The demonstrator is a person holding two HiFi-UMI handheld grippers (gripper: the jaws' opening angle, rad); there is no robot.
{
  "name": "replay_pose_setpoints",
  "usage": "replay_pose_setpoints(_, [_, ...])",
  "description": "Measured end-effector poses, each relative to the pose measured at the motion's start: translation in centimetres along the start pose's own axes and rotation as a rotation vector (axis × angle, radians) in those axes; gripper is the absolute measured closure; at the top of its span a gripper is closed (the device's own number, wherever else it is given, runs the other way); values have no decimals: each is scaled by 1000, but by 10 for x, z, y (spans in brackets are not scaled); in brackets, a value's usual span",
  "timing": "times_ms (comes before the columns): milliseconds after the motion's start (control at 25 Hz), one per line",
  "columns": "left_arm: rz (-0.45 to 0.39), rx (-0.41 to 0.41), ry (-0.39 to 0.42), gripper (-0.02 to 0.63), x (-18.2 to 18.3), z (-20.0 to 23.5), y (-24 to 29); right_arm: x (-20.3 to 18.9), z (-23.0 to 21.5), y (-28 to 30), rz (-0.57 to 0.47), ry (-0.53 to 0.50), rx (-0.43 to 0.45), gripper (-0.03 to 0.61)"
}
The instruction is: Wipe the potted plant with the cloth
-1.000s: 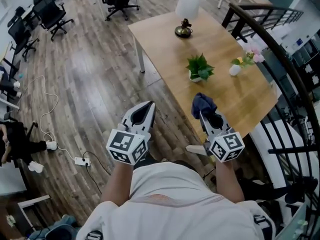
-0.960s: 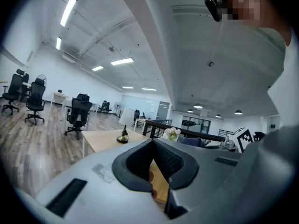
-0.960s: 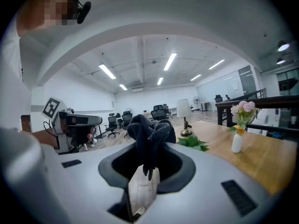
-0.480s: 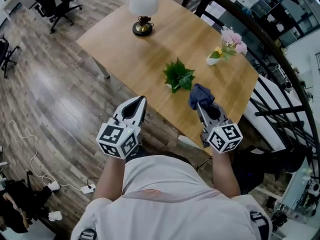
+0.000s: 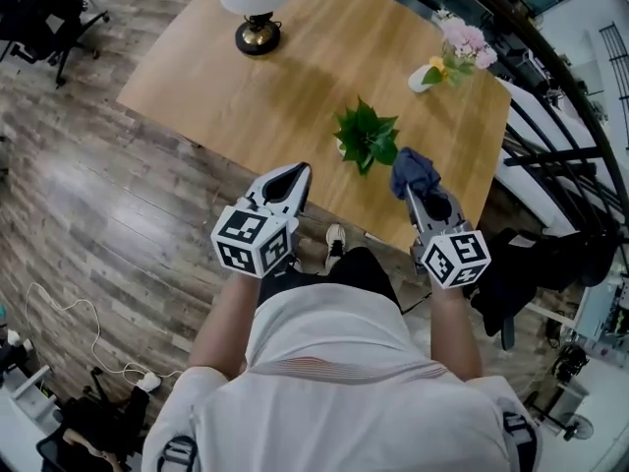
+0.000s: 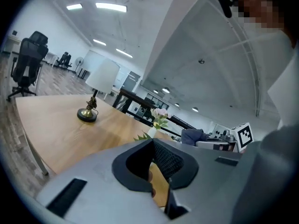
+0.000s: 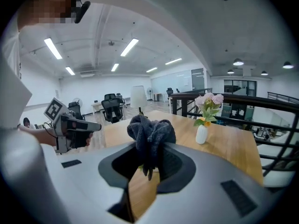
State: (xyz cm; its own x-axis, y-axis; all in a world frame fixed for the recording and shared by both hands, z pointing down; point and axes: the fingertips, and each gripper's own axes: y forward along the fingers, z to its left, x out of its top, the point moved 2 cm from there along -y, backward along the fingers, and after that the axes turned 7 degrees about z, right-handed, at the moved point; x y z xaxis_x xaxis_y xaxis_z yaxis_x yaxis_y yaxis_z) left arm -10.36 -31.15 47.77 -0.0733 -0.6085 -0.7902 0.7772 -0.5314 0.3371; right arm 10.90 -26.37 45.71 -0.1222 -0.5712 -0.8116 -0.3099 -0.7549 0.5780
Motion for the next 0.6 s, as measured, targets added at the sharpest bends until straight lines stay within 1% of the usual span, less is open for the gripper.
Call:
replay_pose_setpoints(160, [75,-52,-117,598,-19,13,33,-1,-12,4,1,33,-18,440])
replay_pose_setpoints(400, [207,-64,-277,597,-66,33,87,5,-29,14,2,23,-2,440])
replay_pose_setpoints(480, [226,-77,-329,597,-78,40,105,10,-36,18,1,24,9,440])
replay_pose_setpoints(560, [216,-118,-382,595,-82,45,121,16,-44,23,5,9,14,440])
replay_pose_setpoints(600, [210,-131,-404,595,-83,49,129,19,-48,26,14,-15,4,440])
